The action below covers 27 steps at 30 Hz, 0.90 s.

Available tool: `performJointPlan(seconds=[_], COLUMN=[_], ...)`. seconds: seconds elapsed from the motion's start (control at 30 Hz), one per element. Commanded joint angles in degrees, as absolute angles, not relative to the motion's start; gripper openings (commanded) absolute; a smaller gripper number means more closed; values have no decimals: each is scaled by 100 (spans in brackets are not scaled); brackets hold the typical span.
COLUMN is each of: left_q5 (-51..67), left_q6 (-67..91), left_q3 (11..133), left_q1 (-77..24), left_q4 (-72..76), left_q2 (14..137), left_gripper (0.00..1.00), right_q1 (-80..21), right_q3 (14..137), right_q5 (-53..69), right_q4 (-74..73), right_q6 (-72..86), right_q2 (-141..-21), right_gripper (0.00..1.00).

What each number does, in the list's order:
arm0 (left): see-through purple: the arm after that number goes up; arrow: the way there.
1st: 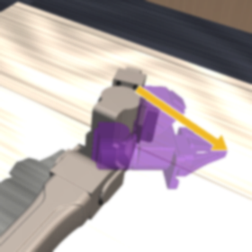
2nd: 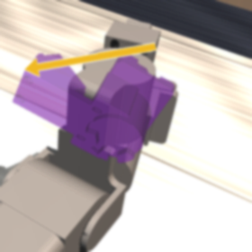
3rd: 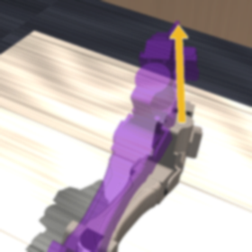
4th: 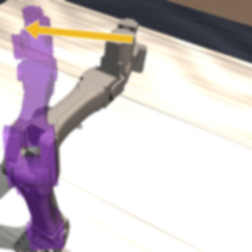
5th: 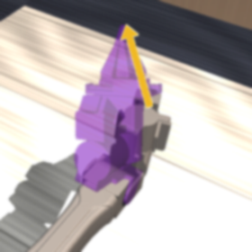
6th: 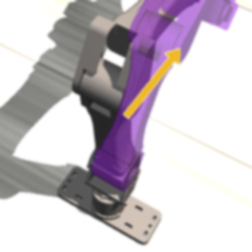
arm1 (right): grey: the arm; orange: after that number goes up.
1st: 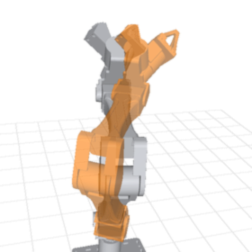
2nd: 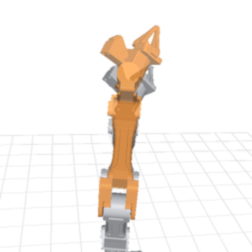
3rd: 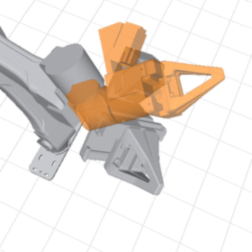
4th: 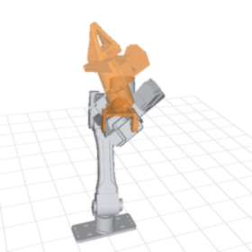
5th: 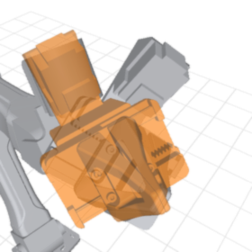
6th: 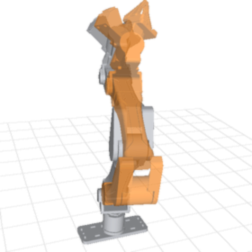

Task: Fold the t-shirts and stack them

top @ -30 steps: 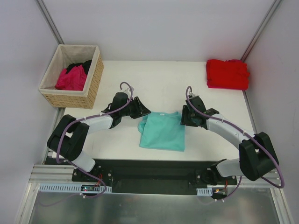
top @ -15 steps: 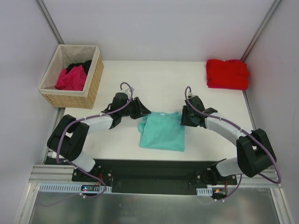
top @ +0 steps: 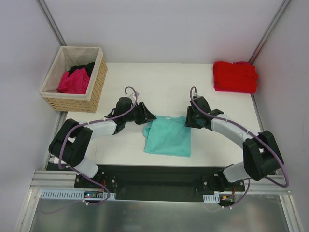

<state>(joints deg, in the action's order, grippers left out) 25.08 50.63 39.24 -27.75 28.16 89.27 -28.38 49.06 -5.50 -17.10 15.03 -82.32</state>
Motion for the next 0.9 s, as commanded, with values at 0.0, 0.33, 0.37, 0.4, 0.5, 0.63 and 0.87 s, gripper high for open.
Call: performJointPlan(seconds=[0.0, 0.33, 0.37, 0.4, 0.5, 0.63, 0.87], left_q5=[2628, 2575, 2575, 2584, 2549, 2584, 2540], left_q6=[5124, 5072, 5019, 4992, 4843, 4667, 4509], left_q3=[3797, 3805, 3945, 4016, 4332, 4798, 5291], left_q1=[-2804, -2804, -2786, -2777, -2742, -2663, -2461], left_q4=[3076, 3041, 2989, 2927, 2708, 2366, 2057], left_q2=[8974, 9123, 9184, 9202, 9263, 9334, 9159], left_gripper=[34, 0, 0, 0, 0, 0, 0], right_q1=[-2874, -2909, -2918, -2927, -2944, -2927, -2848], right_q3=[5150, 5282, 5317, 5343, 5510, 5853, 6363], right_q5=[-519, -562, -562, -562, -641, -729, -773], right_q4=[-1652, -1687, -1687, -1687, -1705, -1810, -1933], right_q6=[1617, 1635, 1609, 1591, 1486, 1328, 1187], right_q2=[-8279, -8385, -8411, -8420, -8446, -8534, -8736], right_gripper=[39, 1, 1, 1, 1, 1, 1])
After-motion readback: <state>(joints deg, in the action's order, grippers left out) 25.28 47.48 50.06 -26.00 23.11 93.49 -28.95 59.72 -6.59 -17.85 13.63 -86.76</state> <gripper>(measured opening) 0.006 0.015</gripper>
